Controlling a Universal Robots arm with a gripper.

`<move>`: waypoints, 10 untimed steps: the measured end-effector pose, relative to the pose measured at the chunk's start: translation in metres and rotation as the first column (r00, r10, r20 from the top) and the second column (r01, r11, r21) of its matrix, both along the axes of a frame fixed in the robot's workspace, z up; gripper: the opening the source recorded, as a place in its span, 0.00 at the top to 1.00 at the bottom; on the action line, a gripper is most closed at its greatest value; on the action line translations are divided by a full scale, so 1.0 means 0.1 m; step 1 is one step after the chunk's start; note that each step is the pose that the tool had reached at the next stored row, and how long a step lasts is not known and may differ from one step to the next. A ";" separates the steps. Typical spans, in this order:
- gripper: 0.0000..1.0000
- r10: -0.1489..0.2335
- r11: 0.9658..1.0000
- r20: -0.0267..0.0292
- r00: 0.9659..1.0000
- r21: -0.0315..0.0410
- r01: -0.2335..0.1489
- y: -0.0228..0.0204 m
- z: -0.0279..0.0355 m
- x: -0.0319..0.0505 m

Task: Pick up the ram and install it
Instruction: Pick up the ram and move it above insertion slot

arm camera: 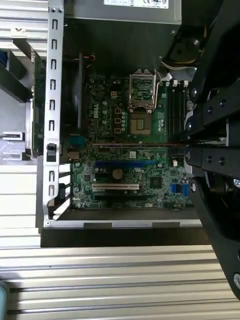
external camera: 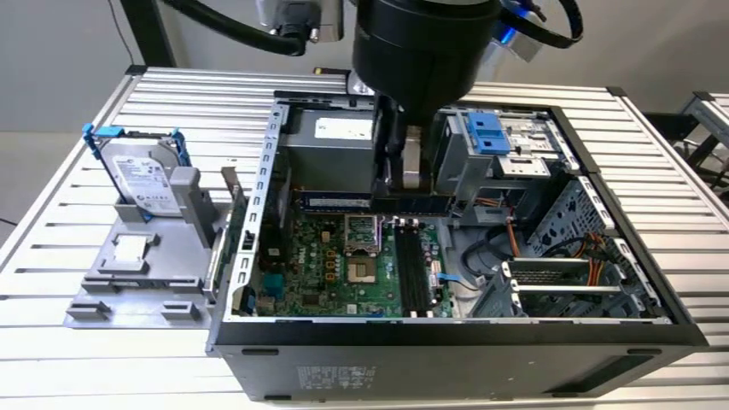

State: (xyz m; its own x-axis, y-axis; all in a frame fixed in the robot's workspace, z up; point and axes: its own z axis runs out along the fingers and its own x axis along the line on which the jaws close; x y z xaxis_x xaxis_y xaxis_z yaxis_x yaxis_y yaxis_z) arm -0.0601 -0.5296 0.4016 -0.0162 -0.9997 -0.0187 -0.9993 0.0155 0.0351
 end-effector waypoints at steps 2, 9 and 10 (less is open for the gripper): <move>1.00 -0.001 1.000 0.000 1.000 0.000 0.001 0.002 0.000 0.075; 1.00 -0.004 1.000 0.000 1.000 0.000 0.004 0.010 0.000 0.324; 1.00 -0.005 1.000 0.000 1.000 0.000 0.005 0.011 0.000 0.359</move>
State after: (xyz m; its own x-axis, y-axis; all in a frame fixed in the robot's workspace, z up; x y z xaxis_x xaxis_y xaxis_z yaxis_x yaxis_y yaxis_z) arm -0.0242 -0.5284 0.4016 -0.0212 -0.9996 -0.0187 -0.9992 0.0206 0.0351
